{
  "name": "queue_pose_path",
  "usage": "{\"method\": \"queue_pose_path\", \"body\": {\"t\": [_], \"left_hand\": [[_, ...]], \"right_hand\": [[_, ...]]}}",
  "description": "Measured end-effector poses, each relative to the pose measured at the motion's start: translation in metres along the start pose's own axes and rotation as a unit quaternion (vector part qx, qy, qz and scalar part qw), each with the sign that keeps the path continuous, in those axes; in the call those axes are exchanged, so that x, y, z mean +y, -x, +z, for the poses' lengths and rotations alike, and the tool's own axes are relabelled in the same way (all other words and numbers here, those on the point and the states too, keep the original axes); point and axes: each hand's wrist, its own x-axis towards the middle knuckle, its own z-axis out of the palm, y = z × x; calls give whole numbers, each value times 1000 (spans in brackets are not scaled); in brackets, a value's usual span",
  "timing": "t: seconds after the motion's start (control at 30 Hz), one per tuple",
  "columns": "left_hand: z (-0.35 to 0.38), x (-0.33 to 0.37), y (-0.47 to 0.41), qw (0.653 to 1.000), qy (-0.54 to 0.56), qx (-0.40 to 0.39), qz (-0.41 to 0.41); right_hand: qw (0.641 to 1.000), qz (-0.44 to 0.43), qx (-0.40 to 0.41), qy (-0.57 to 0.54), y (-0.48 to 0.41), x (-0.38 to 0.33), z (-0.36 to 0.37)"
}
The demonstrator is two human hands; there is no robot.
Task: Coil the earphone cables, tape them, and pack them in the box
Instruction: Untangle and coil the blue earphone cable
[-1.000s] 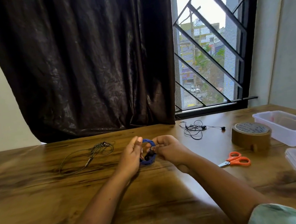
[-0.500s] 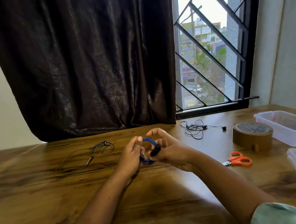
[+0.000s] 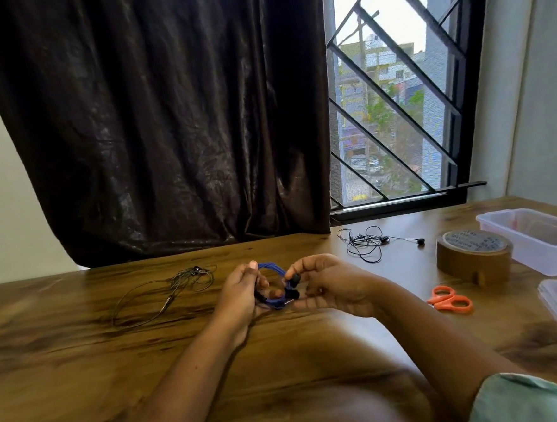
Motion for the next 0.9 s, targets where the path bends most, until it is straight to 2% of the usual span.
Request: {"method": "queue_pose_path", "body": {"t": [0.13,0.27,0.33,0.37,0.43,0.47,0.53,0.6,0.77,0.9], "left_hand": [[4,-1,4,999,2,-24,-34],[7,-6,3,997,-28,-54,-47],[3,-10,0,994,-83,-55,-49],[0,-13,-3,986,-156,-47,-33],[-5,-19,-9,934,-356,-18,32],[-6,-20,-10,905,-422,-2,58],[-6,-19,-10,869,-487,19,81],[-7,-18,-9,853,-512,29,95],[-9,-20,-8,858,-497,31,126],[-4,-21,-6,847,-495,61,182]], "right_hand": [[999,25,17,-17,0,1,0],[995,17,68,65,-4,6,-2],[989,20,95,111,-5,9,-6],[984,20,109,142,-6,10,-7],[971,18,132,198,-7,13,-9],[965,18,140,221,-8,13,-9],[955,18,151,255,-8,14,-8],[948,20,161,273,-9,14,-7],[918,19,182,351,-13,17,-7],[914,-11,207,350,-11,17,-6]]}}
